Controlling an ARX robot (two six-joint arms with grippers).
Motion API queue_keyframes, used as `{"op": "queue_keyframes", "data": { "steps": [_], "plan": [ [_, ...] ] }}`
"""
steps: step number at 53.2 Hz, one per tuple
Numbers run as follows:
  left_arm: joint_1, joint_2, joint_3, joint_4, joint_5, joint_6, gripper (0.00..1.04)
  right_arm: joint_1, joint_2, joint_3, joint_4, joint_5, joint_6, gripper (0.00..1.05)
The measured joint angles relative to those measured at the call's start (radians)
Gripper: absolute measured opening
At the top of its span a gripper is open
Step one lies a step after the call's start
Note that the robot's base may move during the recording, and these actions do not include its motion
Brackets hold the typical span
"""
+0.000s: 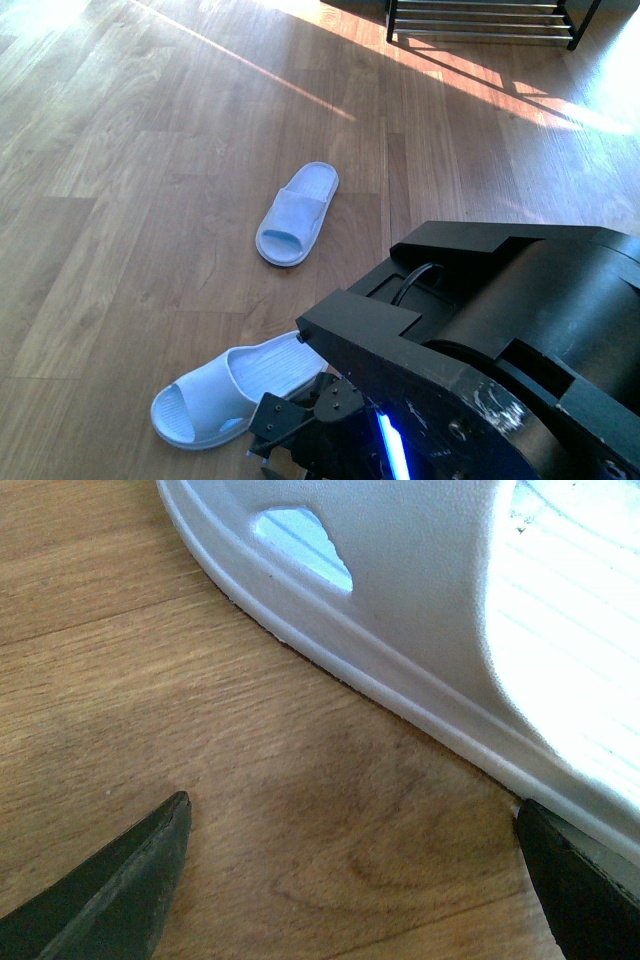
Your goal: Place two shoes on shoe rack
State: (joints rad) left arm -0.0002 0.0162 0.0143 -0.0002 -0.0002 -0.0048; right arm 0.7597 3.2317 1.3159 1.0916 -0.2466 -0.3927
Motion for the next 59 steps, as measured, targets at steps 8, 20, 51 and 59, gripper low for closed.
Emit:
{"op": "queue_keyframes", "data": {
  "steps": [8,20,51,59],
  "plan": [
    [0.000,0.000,0.000,0.000,0.000,0.000,0.95,-0.016,-0.009,0.022,-0.019,-0.013,-0.032,0.96],
    [0.000,0.000,0.000,0.000,0.000,0.000,0.95,-0.055,-0.037,-0.001,-0.032,-0.026,-0.113,0.96],
    [0.000,0.000,0.000,0.000,0.000,0.000,0.95,-0.027,-0.121,-0.047,-0.092,-0.054,-0.170,0.96],
    [0.000,0.000,0.000,0.000,0.000,0.000,0.95,0.003,-0.116,0.008,-0.120,-0.036,-0.139,0.96]
  ]
}}
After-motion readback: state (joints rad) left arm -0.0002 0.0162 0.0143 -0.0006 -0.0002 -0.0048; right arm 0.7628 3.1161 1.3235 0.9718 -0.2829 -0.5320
